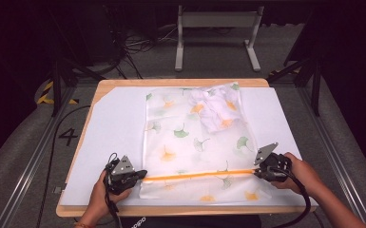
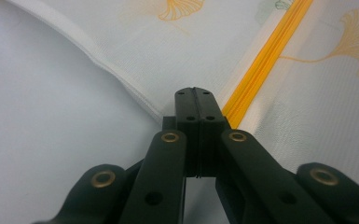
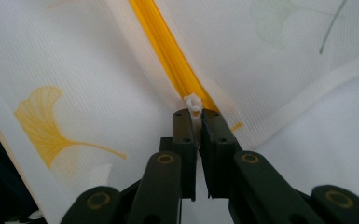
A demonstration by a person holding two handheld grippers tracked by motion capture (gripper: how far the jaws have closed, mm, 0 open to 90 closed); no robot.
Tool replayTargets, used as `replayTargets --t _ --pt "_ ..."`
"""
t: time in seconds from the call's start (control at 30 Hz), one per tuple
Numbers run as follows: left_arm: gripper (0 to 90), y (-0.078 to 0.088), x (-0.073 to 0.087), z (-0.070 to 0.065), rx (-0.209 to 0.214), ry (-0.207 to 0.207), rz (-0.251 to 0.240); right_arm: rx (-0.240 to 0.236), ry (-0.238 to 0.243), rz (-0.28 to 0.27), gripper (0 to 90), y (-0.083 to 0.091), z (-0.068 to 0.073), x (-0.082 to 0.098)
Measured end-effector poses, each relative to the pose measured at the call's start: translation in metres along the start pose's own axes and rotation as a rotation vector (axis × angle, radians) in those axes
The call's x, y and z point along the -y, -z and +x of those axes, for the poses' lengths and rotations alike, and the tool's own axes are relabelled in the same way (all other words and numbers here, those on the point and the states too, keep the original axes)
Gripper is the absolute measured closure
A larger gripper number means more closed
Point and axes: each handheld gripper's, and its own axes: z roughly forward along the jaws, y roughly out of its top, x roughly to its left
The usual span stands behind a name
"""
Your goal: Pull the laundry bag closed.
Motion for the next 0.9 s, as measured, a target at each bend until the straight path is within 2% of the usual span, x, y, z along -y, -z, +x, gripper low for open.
replayTargets --t 0.1,0.2,0.6,0.67,0.7,0.9 --pt "90.0 0.0 0.0 0.0 -0.001 -0.001 0.0 0.011 -0.008 -0.003 84.7 0.001 -0.002 0.005" --pt "90.0 0.0 0.0 0.0 -0.001 -0.001 0.0 0.006 -0.036 -0.009 84.7 0.001 -0.004 0.009" --pt "90.0 0.0 0.0 0.0 0.002 -0.001 -0.002 0.02 -0.041 -0.03 84.6 0.001 -0.004 0.013" --pt "90.0 0.0 0.0 0.0 0.001 -0.005 -0.002 0.016 -0.053 -0.036 84.5 0.001 -0.003 0.013" --pt "90.0 0.0 0.0 0.0 0.001 -0.005 -0.002 0.018 -0.044 -0.043 84.5 0.001 -0.004 0.014" --pt "90.0 0.001 0.0 0.0 -0.001 -0.004 -0.004 0.023 -0.069 -0.088 84.1 0.001 -0.001 0.019"
